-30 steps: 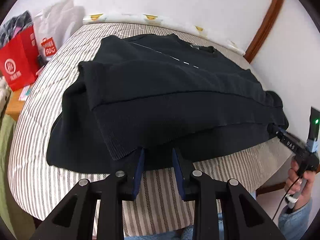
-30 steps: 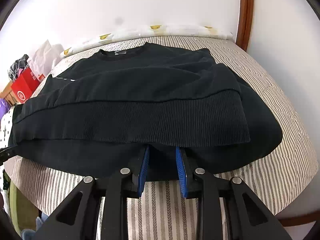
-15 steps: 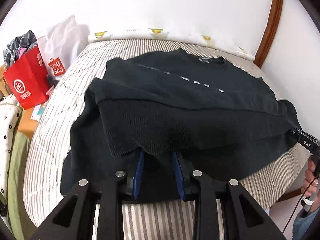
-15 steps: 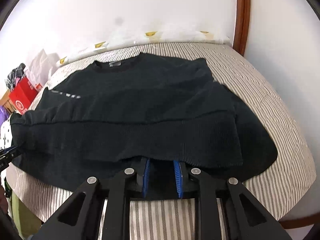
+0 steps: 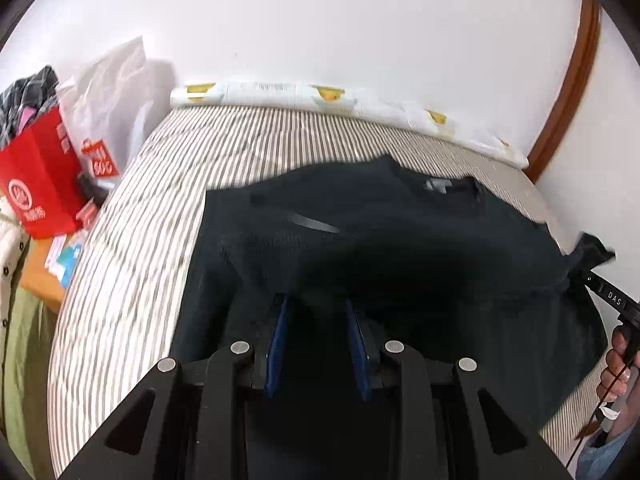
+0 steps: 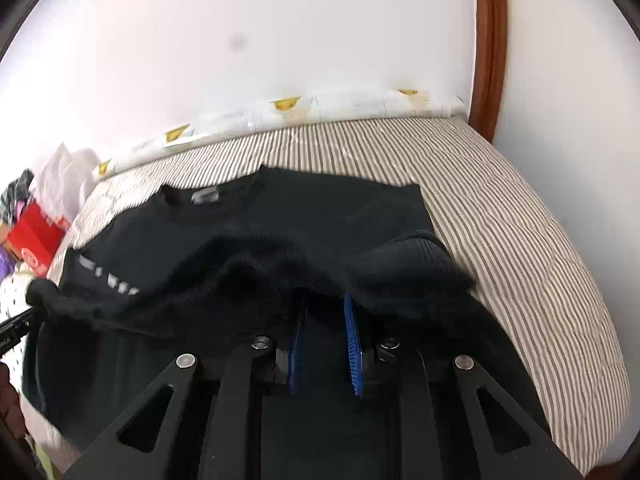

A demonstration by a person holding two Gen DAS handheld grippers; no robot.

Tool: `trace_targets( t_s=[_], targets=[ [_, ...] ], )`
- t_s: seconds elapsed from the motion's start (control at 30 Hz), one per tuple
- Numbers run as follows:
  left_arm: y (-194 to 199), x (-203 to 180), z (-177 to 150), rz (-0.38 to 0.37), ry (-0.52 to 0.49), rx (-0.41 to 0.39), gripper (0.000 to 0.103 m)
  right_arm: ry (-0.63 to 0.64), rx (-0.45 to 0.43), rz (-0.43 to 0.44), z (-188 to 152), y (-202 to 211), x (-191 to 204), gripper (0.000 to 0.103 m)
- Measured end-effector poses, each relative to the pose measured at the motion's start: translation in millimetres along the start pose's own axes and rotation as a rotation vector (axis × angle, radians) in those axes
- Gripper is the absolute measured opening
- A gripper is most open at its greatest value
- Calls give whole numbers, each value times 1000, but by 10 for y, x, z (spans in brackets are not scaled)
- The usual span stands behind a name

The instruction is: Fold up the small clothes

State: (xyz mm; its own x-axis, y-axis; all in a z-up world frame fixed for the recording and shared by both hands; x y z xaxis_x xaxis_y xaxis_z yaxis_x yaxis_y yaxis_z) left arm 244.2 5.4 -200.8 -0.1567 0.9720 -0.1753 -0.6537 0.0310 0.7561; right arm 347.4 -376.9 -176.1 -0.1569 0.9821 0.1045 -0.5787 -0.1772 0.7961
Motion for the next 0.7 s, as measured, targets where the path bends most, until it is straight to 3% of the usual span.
trace_targets(
  t_s=[0.23,0.37,0.47,0.57,0.7],
  targets=[
    [-153,86,386,13,36,-26,28,24,-36,-74,423,-219,-31,22],
    [-246,337,361,43,56,4,28,37,-26,-92,390,-312,-199,46],
    [-357,462,361,70,62,24,28,47,17,-112,320,-459,-335,48],
    [-449,491,387,32,74,33,28,30,54,-108,251,-590,-433,48],
    [-575,405,433,33,12,41,28,23,72,-64,270,-714,-439,48]
  ],
)
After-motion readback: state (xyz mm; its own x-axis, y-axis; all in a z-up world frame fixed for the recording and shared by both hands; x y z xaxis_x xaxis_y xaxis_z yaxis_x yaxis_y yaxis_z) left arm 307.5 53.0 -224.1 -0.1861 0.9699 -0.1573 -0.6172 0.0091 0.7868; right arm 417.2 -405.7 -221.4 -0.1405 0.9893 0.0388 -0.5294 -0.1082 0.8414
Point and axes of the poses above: each gripper's, at about its wrist camera, not at the fingertips, and y roughly against the way its jaws point, x to its left, z to its top, the point moved 6 cm from there along -y, roughly the way its jaws point, and after that the axes turned 4 degrees about y, right-handed, at the moved point
